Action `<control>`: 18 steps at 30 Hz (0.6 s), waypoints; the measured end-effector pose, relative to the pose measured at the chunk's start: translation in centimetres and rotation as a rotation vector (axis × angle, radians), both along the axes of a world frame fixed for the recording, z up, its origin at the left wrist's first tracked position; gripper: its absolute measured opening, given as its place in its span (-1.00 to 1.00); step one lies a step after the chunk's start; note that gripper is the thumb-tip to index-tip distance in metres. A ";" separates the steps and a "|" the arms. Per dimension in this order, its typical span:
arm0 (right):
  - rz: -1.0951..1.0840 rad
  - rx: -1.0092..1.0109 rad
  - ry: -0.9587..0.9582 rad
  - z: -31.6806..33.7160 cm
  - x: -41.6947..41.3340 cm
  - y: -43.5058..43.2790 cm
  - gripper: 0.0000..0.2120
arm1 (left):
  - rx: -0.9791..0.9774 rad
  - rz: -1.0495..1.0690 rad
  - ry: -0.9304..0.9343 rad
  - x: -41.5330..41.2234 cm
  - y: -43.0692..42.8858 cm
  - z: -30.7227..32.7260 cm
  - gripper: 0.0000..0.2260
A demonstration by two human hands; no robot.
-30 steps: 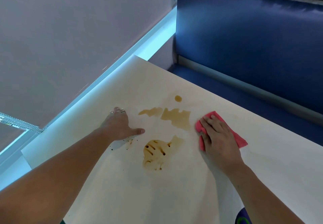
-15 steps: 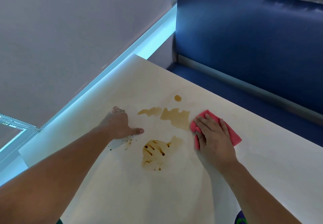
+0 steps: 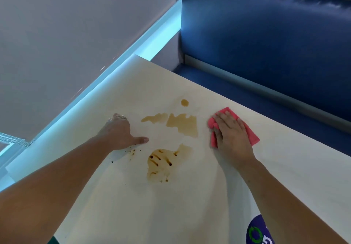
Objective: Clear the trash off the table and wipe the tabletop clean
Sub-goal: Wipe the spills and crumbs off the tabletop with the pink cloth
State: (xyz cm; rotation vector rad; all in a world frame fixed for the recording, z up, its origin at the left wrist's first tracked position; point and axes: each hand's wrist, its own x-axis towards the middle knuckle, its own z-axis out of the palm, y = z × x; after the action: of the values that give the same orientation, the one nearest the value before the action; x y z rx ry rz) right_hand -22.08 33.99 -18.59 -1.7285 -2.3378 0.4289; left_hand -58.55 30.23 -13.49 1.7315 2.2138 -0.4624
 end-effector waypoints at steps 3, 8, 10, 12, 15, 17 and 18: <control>-0.169 -0.009 -0.023 0.3 1.1 2.1 -0.53 | 0.035 -0.022 0.003 0.1 0.0 -0.2 -0.02; -0.318 -0.005 0.035 -0.3 0.6 -2.7 -0.51 | 0.004 -0.006 -0.005 -0.2 0.3 -0.3 -0.06; -0.315 -0.017 0.014 -0.7 0.7 -4.3 -0.50 | -0.026 0.025 -0.022 -0.2 0.5 -0.2 -0.08; -0.302 -0.006 0.032 -0.6 1.1 -3.2 -0.52 | -0.028 0.021 -0.027 0.0 0.7 -0.1 -0.10; -0.313 0.011 0.037 0.2 1.5 0.6 -0.56 | -0.017 0.006 -0.022 0.3 0.7 0.1 -0.10; -0.346 -0.013 0.029 0.4 1.6 1.6 -0.54 | -0.020 0.016 -0.021 0.3 0.6 0.1 -0.08; -0.351 -0.016 0.034 0.4 1.4 1.1 -0.54 | -0.026 0.020 -0.022 0.3 0.5 0.2 -0.09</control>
State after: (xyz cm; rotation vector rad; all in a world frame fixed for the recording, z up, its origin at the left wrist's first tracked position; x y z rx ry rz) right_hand -20.69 35.10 -18.20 -2.0663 -1.9539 0.4109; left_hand -58.28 30.74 -13.30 1.6913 2.1985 -0.4623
